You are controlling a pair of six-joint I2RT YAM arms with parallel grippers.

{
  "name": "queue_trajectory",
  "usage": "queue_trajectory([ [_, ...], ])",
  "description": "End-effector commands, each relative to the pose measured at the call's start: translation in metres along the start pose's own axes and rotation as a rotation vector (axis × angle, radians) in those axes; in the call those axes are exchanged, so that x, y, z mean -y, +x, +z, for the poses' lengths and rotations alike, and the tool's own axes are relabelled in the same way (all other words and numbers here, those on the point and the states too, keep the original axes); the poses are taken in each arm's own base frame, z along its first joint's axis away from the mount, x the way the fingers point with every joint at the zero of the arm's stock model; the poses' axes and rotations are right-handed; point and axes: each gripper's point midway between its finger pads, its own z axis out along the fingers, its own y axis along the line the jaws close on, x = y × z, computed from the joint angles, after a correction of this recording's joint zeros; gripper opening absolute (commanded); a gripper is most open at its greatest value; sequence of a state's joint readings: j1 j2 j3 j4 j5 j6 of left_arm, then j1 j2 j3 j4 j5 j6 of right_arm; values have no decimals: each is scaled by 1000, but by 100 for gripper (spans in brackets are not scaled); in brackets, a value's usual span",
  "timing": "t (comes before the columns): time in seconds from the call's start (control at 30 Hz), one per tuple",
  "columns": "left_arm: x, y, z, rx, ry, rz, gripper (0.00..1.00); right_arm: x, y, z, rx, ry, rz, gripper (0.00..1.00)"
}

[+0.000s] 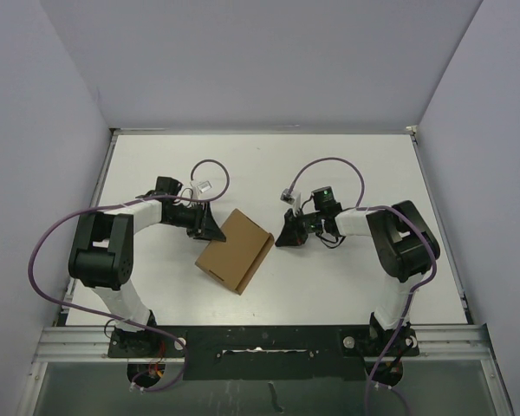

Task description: Fold the paper box

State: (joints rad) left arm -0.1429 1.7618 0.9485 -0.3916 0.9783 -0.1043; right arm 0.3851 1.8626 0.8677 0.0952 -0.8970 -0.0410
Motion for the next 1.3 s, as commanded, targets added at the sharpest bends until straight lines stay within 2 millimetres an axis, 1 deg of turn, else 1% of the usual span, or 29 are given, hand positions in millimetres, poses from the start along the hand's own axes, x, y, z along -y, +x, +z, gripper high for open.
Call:
queue_trajectory([
  [0.0,-19,-8,2,28,-58,33,1,1,-4,-1,11,0,-8,0],
  [0.07,-18,-8,3,27,-56,36,1,4,-10,-4,26,15,-16,2],
  [0.17,-17,-8,3,25,-48,41,1,8,-19,-9,57,37,-38,20],
  [0.23,-17,-8,3,23,-43,43,1,11,-23,-9,63,43,-44,26],
  [0.33,-14,-6,5,19,-34,50,1,10,-24,-2,45,35,-60,30],
  [0.5,-12,-5,6,16,-30,55,1,11,-30,4,41,36,-89,31],
  [0.67,-12,-6,6,17,-27,58,1,10,-28,10,25,26,-86,27],
  [0.8,-12,-6,6,16,-27,56,1,12,-27,14,20,19,-77,21],
  [0.97,-14,-7,5,21,-35,48,1,6,-27,15,23,-9,-94,4],
  [1.03,-15,-8,5,25,-34,35,1,5,-28,14,27,-8,-105,0],
  [1.27,-17,-9,5,31,-21,-1,1,4,-27,14,24,0,-118,0],
])
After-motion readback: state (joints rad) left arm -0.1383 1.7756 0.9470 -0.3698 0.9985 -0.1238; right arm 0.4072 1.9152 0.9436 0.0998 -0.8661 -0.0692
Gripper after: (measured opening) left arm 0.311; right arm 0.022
